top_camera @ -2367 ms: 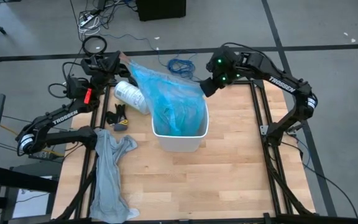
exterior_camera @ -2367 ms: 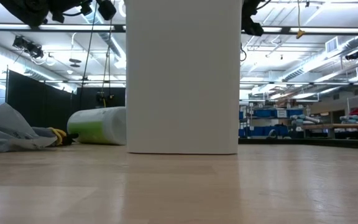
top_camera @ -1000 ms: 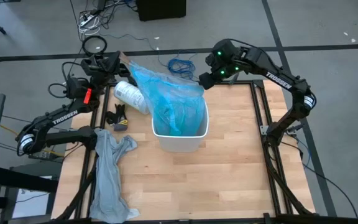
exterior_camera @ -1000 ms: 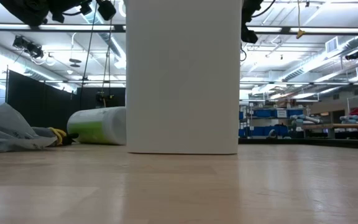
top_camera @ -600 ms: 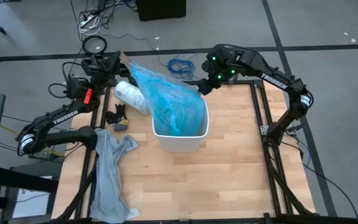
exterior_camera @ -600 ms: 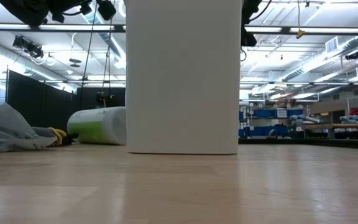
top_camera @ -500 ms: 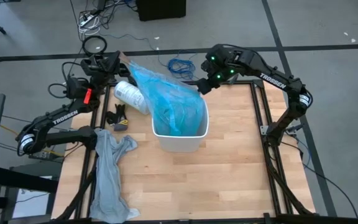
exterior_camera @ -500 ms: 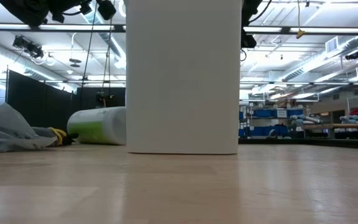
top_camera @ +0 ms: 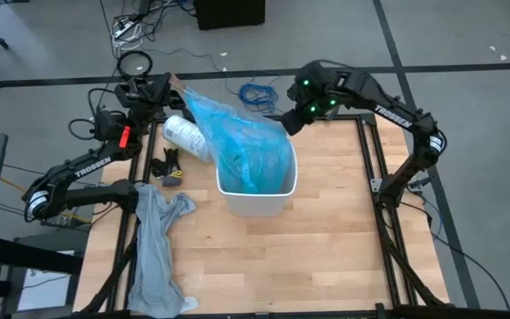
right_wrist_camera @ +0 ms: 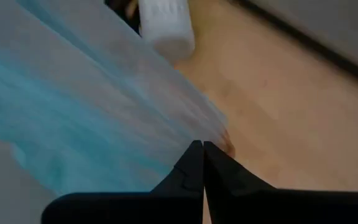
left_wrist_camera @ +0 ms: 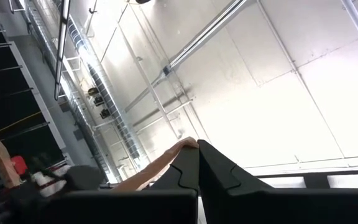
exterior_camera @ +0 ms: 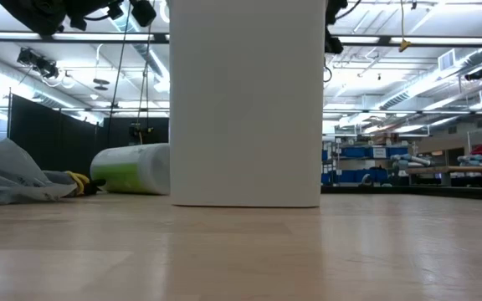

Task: Place trash/remove bag and relplace
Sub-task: Remove the blue trash bag from the trash bin

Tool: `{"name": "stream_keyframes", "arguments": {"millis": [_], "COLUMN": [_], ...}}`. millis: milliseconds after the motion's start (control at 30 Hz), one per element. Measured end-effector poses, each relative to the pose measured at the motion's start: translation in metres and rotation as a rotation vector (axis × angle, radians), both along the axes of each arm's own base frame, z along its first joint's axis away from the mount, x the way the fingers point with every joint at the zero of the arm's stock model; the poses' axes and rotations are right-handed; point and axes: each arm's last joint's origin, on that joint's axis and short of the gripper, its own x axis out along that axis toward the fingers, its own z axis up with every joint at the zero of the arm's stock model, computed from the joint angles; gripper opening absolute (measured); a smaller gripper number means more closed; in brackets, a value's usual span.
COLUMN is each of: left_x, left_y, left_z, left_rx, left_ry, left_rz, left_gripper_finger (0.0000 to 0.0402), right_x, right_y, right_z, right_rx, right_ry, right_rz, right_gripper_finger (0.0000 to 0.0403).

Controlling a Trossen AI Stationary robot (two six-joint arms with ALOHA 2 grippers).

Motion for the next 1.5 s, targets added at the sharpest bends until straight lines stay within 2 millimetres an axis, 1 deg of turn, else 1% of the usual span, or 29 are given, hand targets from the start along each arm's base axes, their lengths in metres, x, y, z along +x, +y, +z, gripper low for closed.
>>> {"name": "stream_keyframes", "arguments": {"millis": [233, 300, 333, 467, 533, 567, 633, 733, 867, 967, 1033, 1167, 1500], "left_x": [0.000, 0.000, 0.000, 0.000, 0.000, 0.000, 0.000, 0.001, 0.001, 0.001, 0.002, 0.002, 0.003], "left_y": [0.000, 0.000, 0.000, 0.000, 0.000, 0.000, -0.001, 0.000, 0.000, 0.001, 0.001, 0.001, 0.003], "left_z": [0.000, 0.000, 0.000, 0.000, 0.000, 0.000, 0.000, 0.000, -0.001, -0.002, -0.002, -0.002, -0.004], "left_rx": [-0.001, -0.001, -0.001, 0.003, 0.009, 0.012, 0.014, 0.007, 0.019, 0.025, 0.018, 0.016, 0.012], "left_ry": [0.001, 0.001, 0.001, 0.004, 0.010, 0.013, 0.014, 0.015, 0.029, 0.042, 0.046, 0.049, 0.075], "left_rz": [0.000, 0.000, 0.000, -0.005, -0.012, -0.015, -0.017, -0.012, 0.016, 0.030, 0.033, 0.034, 0.070], "left_gripper_finger": [0.0006, 0.0006, 0.0006, 0.0006, 0.0006, 0.0006, 0.0006, 0.0006, 0.0006, 0.0006, 0.0006, 0.0006, 0.0006], "right_x": [-0.008, -0.011, -0.013, -0.019, -0.020, -0.020, -0.019, -0.015, -0.013, -0.012, -0.012, -0.009, 0.000], "right_y": [0.011, 0.016, 0.019, 0.028, 0.028, 0.027, 0.022, 0.012, -0.003, -0.012, -0.015, -0.020, -0.021], "right_z": [0.045, 0.055, 0.057, 0.048, 0.042, 0.040, 0.035, 0.032, 0.019, 0.004, -0.004, -0.017, -0.025], "right_rx": [-0.175, -0.265, -0.313, -0.492, -0.557, -0.586, -0.624, -0.685, -0.673, -0.601, -0.586, -0.575, -0.592], "right_ry": [-0.090, -0.091, -0.070, 0.115, 0.217, 0.251, 0.277, 0.253, 0.259, 0.261, 0.246, 0.237, 0.140], "right_rz": [0.016, 0.098, 0.158, 0.441, 0.555, 0.585, 0.631, 0.661, 0.664, 0.683, 0.703, 0.737, 0.780], "right_gripper_finger": [0.0000, 0.0000, 0.0000, 0.0013, 0.0031, 0.0042, 0.0069, 0.0119, 0.0184, 0.0216, 0.0225, 0.0228, 0.0228]}}
